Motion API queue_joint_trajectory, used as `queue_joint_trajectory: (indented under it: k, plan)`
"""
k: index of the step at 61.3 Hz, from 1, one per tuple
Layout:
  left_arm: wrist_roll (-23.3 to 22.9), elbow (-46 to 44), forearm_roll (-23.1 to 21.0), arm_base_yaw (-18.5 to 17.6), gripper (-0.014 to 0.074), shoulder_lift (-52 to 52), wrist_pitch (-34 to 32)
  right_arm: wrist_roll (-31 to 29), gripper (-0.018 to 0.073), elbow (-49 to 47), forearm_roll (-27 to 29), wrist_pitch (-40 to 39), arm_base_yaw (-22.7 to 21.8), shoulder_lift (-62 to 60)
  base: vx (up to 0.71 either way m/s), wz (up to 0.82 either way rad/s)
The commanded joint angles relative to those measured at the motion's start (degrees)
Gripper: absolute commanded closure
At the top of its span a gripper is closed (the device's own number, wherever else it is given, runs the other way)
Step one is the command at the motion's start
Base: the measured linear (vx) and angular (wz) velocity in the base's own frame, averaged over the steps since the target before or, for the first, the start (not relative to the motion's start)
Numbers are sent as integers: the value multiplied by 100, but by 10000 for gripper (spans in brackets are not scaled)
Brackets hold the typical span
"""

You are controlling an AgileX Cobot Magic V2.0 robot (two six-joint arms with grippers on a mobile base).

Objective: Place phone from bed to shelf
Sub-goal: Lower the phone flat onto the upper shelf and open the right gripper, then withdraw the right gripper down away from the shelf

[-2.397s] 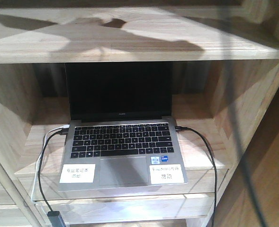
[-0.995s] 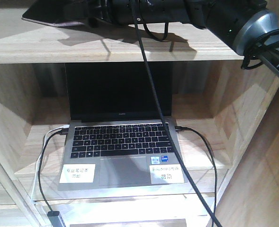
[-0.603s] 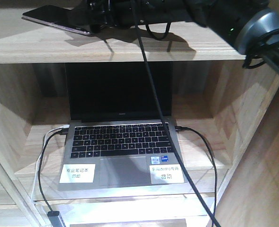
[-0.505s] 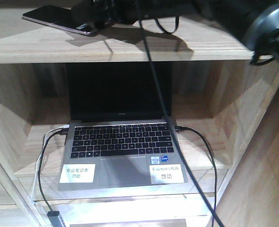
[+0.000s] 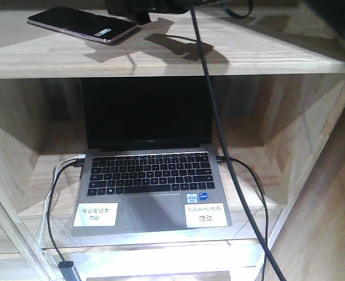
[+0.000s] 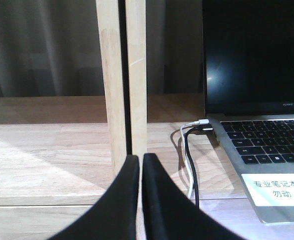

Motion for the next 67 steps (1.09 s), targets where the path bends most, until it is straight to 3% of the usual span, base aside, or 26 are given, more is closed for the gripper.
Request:
queue_joint_trajectory:
  k: [1, 18, 33, 46, 67]
  plan:
    - [-22, 14, -36, 6, 596, -33, -420, 83, 92, -174, 60, -181, -59, -421, 0, 0]
    - [-22, 14, -36, 6, 596, -33, -420, 248, 338, 218, 151, -214, -280, -848, 0, 0]
    - [-22, 14, -36, 6, 596, -33, -420, 169, 571, 1609, 294, -1171, -551, -1726, 0, 0]
    - [-22, 14, -36, 6, 596, -33, -420, -189, 569, 3030, 306, -1782, -544, -2685, 0, 0]
    - [-22, 14, -36, 6, 596, -33, -420, -194, 568, 5151, 341, -2367, -544, -4390, 0, 0]
